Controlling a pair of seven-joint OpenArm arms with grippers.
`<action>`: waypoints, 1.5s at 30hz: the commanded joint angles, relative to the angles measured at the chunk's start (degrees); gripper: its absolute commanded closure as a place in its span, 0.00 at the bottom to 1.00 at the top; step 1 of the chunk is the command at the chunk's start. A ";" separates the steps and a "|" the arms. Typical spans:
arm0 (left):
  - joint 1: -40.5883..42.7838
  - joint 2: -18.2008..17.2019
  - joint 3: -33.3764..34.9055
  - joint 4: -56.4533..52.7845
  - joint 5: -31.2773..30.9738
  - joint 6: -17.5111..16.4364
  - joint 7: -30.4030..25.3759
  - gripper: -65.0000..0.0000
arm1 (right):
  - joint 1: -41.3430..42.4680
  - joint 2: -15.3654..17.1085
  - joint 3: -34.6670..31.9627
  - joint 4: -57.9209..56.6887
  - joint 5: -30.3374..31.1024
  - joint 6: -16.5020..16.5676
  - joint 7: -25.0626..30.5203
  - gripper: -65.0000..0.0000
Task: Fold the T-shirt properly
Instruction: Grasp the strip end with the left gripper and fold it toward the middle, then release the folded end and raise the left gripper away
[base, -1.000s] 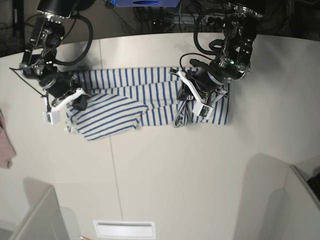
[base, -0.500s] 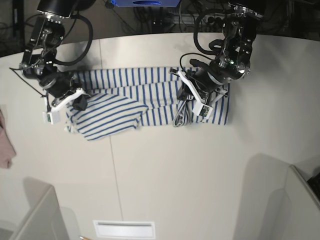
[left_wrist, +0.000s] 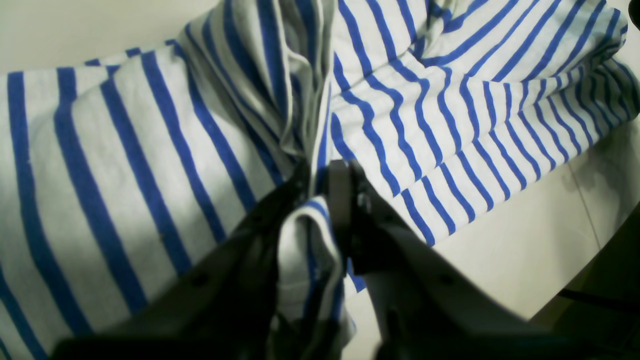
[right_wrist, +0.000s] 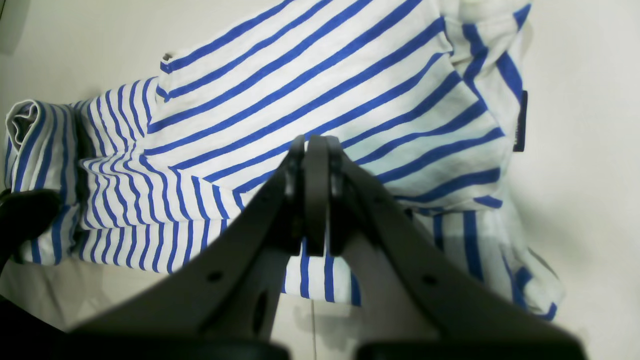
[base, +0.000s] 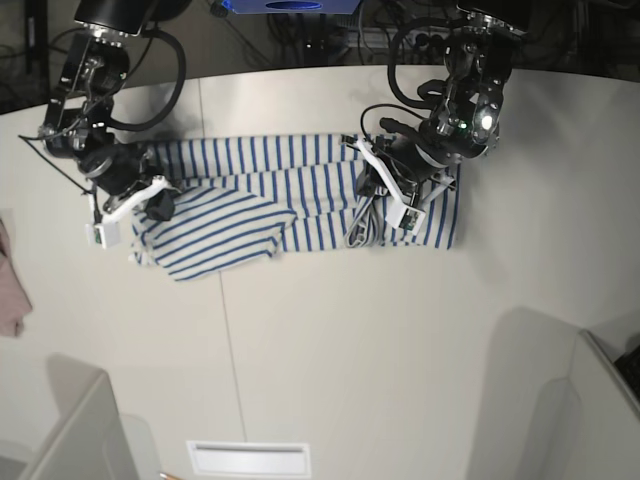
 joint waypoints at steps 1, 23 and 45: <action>-0.48 0.02 -0.16 0.85 -0.69 -0.19 -1.12 0.97 | 0.57 0.50 0.07 1.12 0.77 0.23 0.99 1.00; -0.39 1.42 2.75 7.27 -1.30 -0.27 -1.12 0.39 | 0.75 0.33 0.07 0.86 0.77 0.23 1.07 1.00; 1.98 1.25 -24.95 7.09 -1.30 -0.62 -1.47 1.00 | 2.60 -2.57 -0.02 0.77 0.77 0.23 0.90 1.00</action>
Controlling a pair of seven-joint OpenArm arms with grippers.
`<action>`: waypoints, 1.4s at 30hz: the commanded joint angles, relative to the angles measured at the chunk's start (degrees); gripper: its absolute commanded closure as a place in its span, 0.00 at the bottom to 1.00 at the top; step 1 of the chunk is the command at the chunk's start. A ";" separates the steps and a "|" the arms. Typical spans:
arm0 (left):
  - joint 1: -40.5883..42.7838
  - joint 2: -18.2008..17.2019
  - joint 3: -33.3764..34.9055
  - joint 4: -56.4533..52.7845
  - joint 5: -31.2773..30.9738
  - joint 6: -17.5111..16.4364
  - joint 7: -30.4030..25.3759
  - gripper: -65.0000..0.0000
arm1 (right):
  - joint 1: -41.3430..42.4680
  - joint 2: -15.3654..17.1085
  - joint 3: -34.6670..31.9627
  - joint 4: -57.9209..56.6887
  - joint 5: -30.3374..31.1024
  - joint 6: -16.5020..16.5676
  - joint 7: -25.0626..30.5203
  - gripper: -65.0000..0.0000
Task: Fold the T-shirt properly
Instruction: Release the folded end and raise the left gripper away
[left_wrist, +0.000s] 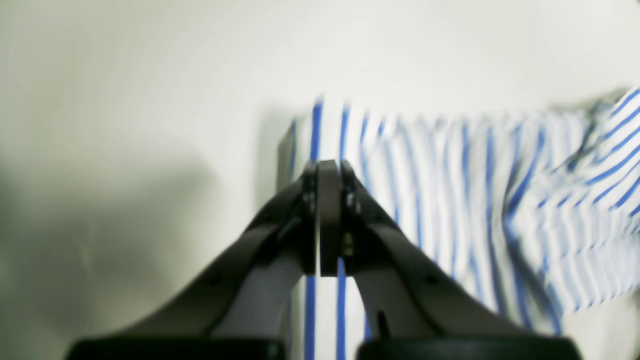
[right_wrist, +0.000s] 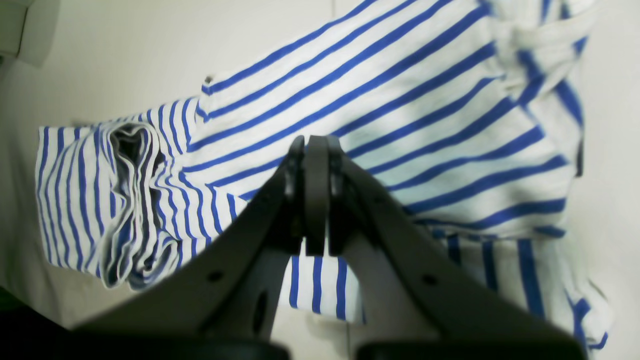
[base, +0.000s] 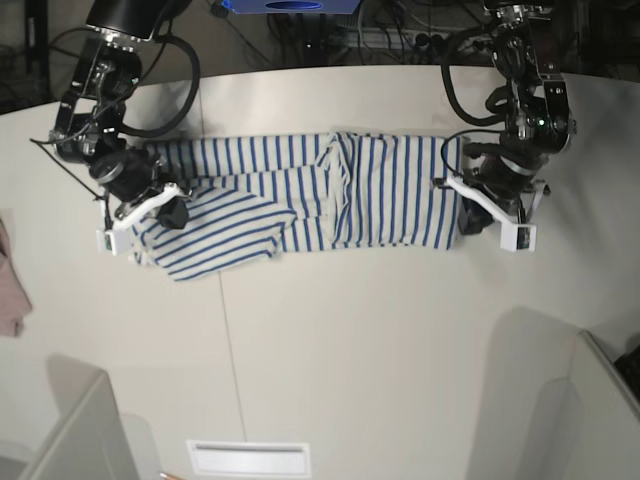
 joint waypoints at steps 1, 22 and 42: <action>-1.32 -0.46 0.41 -0.08 -0.45 -0.17 -1.19 1.00 | 1.04 0.53 0.20 0.86 0.77 0.23 1.31 1.00; -1.68 -2.04 5.42 -11.95 -0.54 -2.80 -8.48 1.00 | 0.87 0.62 0.37 0.86 0.77 0.23 1.23 1.00; 7.82 -3.71 -15.06 -3.33 -13.29 -4.74 -8.48 1.00 | 4.91 -0.17 11.10 -0.02 0.85 0.23 -8.71 1.00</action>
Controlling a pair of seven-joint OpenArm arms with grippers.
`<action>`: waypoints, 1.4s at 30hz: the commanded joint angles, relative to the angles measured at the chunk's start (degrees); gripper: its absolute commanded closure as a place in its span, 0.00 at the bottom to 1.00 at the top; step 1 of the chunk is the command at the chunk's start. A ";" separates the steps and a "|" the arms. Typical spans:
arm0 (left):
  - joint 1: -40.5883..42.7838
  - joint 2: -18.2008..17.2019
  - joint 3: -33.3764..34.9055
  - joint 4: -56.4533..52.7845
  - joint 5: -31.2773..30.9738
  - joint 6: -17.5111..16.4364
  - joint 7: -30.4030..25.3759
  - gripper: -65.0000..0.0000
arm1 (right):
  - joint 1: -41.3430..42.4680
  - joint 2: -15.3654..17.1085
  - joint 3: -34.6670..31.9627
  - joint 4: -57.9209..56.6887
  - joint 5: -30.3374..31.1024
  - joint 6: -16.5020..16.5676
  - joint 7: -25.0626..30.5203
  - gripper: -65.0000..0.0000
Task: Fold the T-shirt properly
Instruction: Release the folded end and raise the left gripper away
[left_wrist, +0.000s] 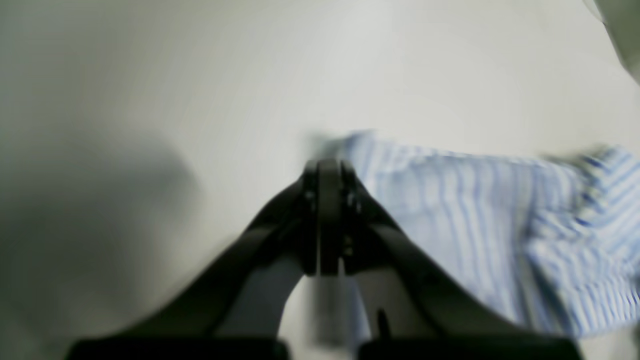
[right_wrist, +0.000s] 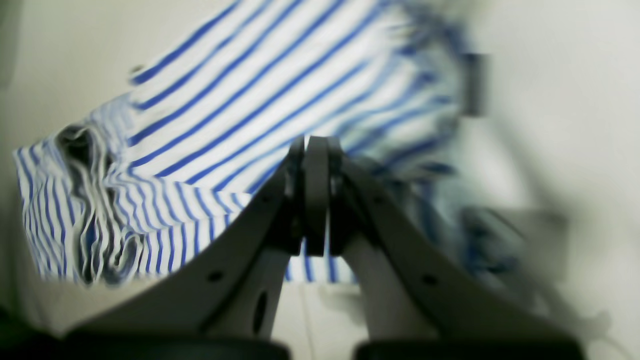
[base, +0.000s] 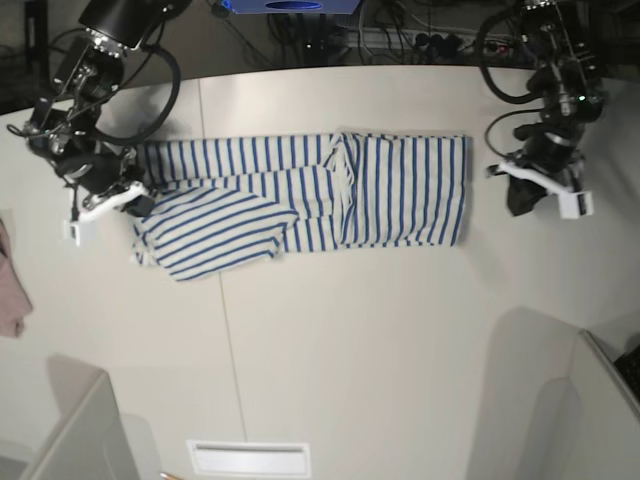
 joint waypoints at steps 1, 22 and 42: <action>0.76 -1.44 -3.36 0.71 -2.10 -2.28 -1.47 1.00 | 2.38 0.44 1.47 0.85 1.97 0.32 -0.26 1.00; 7.36 -3.29 -26.40 -4.12 -2.54 -14.50 0.29 1.00 | 12.40 19.16 2.09 -34.66 25.62 0.32 -6.59 0.30; 6.83 -3.46 -26.22 -4.21 -2.54 -14.50 0.29 1.00 | 7.75 18.90 -22.18 -37.04 25.44 6.30 -1.84 0.30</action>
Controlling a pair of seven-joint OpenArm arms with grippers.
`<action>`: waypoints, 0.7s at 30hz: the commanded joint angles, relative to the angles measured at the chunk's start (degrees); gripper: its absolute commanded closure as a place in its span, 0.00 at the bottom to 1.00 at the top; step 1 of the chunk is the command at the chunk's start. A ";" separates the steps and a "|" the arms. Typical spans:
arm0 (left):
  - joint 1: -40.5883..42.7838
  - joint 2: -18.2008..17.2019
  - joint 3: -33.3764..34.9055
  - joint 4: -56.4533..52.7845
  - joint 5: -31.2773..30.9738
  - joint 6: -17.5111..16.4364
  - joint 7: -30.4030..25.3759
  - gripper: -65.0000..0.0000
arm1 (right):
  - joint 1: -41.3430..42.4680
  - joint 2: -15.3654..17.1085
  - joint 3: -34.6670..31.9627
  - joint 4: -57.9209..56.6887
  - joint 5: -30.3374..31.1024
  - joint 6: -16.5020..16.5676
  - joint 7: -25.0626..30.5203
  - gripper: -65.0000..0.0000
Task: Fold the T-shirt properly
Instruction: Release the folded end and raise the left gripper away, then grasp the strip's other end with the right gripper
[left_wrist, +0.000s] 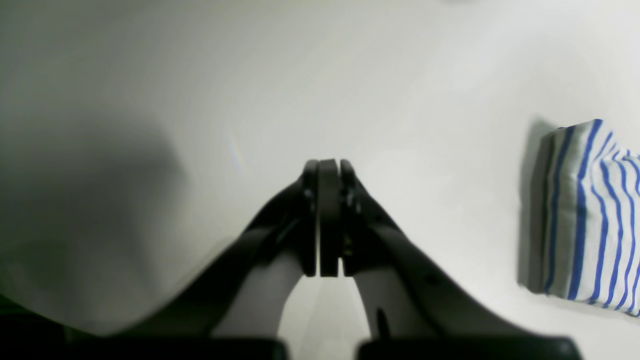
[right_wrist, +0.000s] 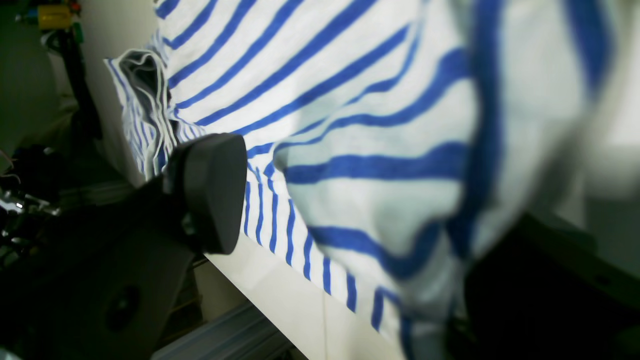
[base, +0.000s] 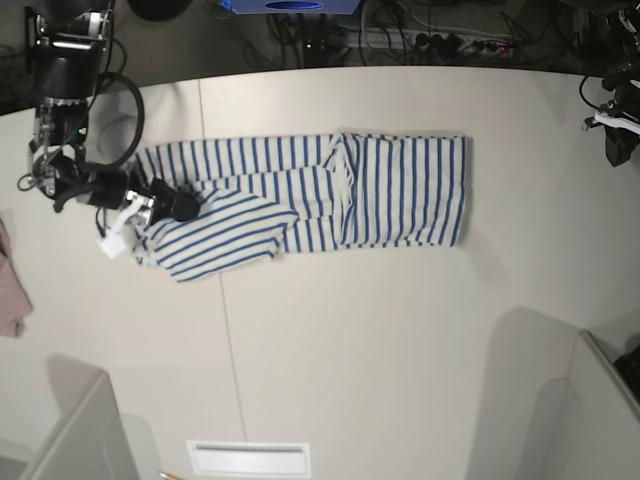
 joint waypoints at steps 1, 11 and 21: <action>0.19 -0.93 -0.36 0.81 -0.66 -0.16 -1.24 1.00 | -0.76 0.48 -0.43 -0.27 -4.28 -0.78 -2.08 0.30; -4.47 0.74 14.23 0.73 21.93 -0.16 -1.68 1.00 | -0.76 0.56 -0.96 -0.63 -4.37 -0.78 2.40 0.72; -10.01 2.06 28.21 -2.97 31.34 0.11 -1.68 1.00 | -0.58 -0.76 -0.78 -0.01 -17.21 -0.78 8.91 1.00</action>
